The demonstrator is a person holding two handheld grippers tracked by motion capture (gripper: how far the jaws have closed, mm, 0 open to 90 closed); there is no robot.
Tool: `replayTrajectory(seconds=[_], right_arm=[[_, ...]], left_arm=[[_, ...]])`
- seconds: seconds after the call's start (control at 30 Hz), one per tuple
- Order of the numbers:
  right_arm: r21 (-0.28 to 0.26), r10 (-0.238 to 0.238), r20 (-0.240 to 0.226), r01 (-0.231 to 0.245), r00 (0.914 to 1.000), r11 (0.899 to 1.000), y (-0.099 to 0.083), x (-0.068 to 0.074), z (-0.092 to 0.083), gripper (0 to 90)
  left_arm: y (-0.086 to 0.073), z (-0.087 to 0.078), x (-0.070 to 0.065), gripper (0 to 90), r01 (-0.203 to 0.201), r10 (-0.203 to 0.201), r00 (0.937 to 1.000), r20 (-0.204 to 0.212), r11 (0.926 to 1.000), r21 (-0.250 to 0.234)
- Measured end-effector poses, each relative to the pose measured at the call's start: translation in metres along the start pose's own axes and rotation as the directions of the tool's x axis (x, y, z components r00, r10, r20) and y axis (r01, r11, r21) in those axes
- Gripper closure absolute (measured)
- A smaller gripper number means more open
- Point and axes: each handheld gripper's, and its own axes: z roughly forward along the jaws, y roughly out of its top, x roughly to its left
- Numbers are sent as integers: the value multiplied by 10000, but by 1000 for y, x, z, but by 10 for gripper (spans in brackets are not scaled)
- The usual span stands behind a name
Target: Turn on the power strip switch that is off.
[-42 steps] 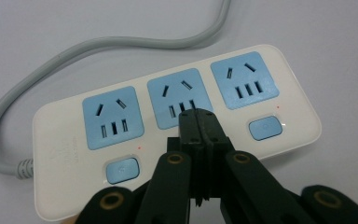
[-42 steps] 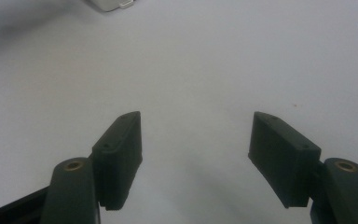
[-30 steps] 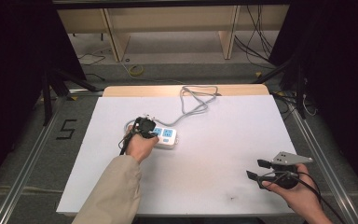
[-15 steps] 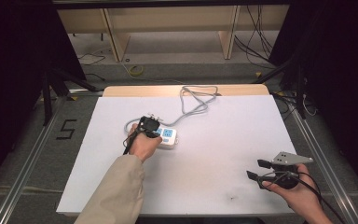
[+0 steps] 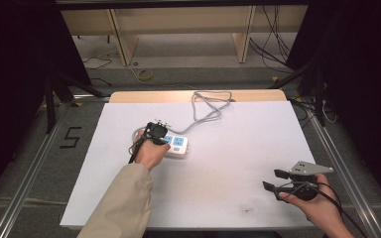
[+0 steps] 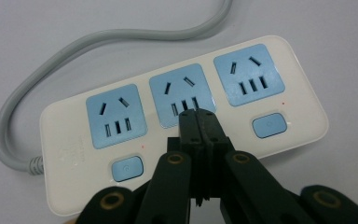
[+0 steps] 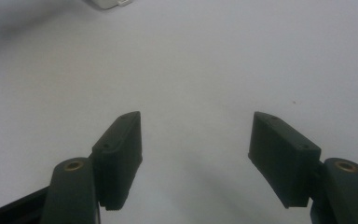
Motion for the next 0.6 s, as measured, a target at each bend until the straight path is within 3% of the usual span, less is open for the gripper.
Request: replayTrajectory(seconds=[0.43, 0.6], right_arm=[[55, -12, -2, 12, 10000, 10000, 0, 0, 0, 349], [88, -16, -11, 16, 10000, 10000, 0, 0, 1, 348]], left_arm=[[1, 1, 0, 898, -109, 109, 9999, -20, 9998, 157], [4, 1, -1, 898, -305, 308, 9995, -50, 9987, 419]])
